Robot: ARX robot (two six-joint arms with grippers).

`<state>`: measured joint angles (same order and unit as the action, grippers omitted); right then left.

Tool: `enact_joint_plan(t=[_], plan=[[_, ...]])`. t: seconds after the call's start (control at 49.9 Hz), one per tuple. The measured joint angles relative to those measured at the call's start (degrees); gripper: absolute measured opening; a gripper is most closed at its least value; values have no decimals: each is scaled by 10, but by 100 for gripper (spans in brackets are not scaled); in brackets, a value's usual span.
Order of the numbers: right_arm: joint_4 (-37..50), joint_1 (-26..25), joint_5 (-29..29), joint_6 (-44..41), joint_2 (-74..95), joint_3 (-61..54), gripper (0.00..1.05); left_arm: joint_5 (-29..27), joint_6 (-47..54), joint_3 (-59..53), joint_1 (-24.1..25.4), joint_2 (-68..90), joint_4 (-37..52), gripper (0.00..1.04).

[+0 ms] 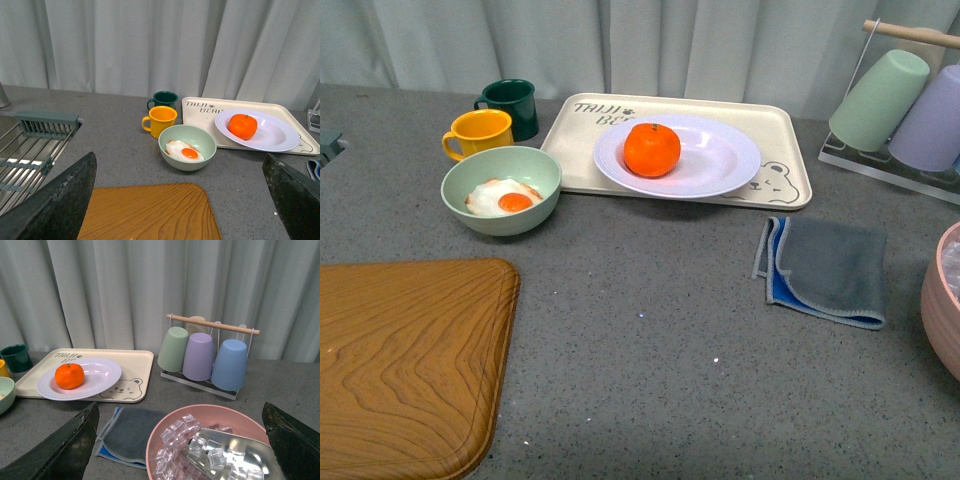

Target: Place orange and plate with both arms

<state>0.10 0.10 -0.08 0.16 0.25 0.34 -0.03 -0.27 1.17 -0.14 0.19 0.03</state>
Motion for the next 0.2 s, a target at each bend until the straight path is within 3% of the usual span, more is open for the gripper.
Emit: enact_joint_plan(t=[0.2], plan=[[0,0,0,0,0,0,95,0,0,0,0,0,0,98]])
